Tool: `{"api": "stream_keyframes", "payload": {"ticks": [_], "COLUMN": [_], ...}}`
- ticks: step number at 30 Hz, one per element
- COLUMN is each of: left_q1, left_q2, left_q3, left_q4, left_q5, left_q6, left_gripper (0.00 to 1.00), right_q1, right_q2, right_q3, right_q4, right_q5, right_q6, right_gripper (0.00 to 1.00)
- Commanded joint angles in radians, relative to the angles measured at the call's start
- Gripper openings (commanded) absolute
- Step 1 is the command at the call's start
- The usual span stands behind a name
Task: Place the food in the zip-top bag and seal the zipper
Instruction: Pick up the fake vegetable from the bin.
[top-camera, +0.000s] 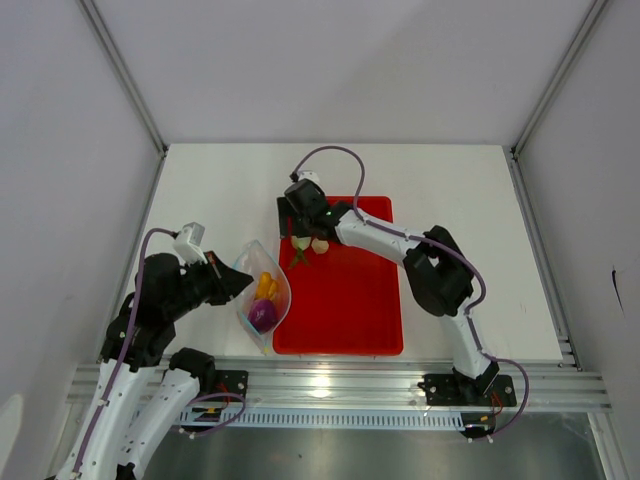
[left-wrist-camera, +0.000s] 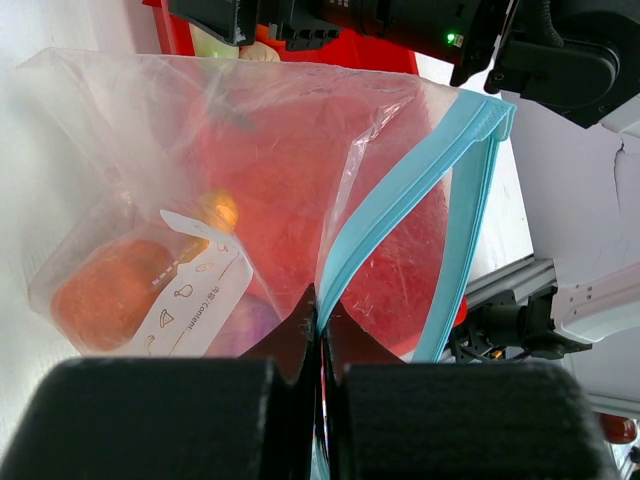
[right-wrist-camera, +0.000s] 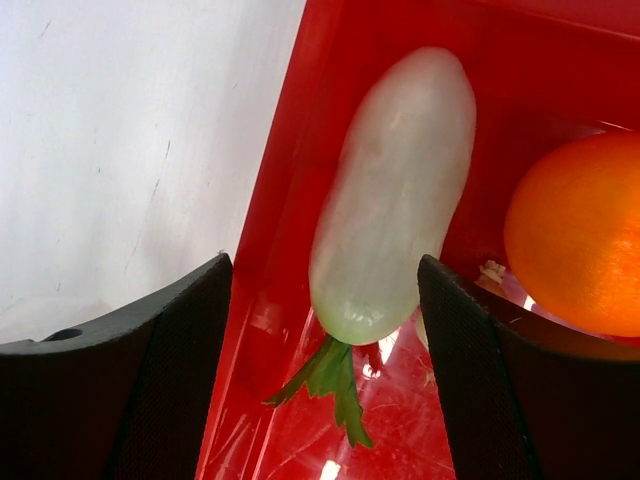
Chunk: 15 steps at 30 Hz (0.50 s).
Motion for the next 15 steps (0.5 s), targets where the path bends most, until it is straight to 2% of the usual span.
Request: {"api": "stream_keyframes", "payload": {"ticks": [1,5,15], "left_q1": [-0.002,-0.002,-0.002], "left_q2": [0.003,0.000,-0.008], "left_q3": [0.016,0.019,0.015], "left_q4": [0.010,0.005,-0.005], "left_q5": [0.010,0.007,0.002], "left_q6": [0.007,0.010,0.014], "left_gripper": [0.01,0.01,0.00], "right_q1": [-0.009,-0.007,-0.021], "right_q2": [-0.061,-0.090,-0.025], "right_q3": [-0.022,-0.071,-0.014], "right_q4": [-0.002,0.028,-0.021], "right_q5": [0.042,0.051,0.048], "right_q6": [-0.020,-0.006,0.012], "right_gripper": [0.77,0.76,0.75]}}
